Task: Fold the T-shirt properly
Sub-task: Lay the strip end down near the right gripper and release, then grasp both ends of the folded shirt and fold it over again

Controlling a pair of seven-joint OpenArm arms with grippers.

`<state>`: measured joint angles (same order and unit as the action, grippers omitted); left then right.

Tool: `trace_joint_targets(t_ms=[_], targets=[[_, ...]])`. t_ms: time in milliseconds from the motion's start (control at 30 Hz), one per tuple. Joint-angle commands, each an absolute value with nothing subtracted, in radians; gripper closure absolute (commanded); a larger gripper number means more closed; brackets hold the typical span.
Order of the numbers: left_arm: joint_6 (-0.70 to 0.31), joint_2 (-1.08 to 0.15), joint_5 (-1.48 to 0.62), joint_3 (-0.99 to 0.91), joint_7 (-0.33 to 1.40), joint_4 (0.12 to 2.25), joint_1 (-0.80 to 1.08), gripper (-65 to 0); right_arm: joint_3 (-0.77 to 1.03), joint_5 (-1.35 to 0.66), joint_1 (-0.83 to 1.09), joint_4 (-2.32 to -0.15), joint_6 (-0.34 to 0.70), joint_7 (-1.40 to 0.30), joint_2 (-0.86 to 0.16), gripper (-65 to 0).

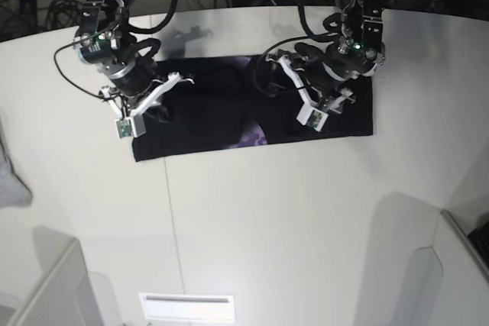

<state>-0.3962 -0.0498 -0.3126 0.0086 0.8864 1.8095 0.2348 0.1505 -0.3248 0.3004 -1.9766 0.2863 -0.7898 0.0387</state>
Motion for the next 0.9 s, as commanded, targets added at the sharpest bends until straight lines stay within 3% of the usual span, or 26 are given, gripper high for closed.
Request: trace_joint_targets(t_ms=[0,367,500,600,733,867], targets=[[-0.401,-0.048,-0.325,0.028,0.872,1.811,0.222,-48.5,0.153,-0.335,0.295,-1.995,0.286,-0.768,0.039,0.0],[-0.401,-0.039,-0.326,0.211,0.869,1.721,0.113,-48.4,0.153,-0.335,0.297,-1.995,0.286,-0.768,0.039,0.0],[-0.401,-0.018,-0.326,0.203,0.872,1.758,0.096,-44.1,0.153,-0.335,0.294,-1.995,0.286,-0.766,0.039,0.0],[-0.401,-0.021,-0.328,0.17,0.872,1.834,0.111,-31.9,0.157,-0.335,0.292,-1.997,0.286,-0.765,0.035,0.0],[-0.401,-0.021,-0.328,-0.048,0.872,1.922,0.206,0.0,0.248,-0.337,0.272,-1.998,0.286,-0.769,0.041,0.0],[-0.407,-0.022,-0.328,-0.303,0.868,1.937,0.274,0.0,0.286,-0.337,0.248,-1.997,0.288,-0.806,0.039,0.0]])
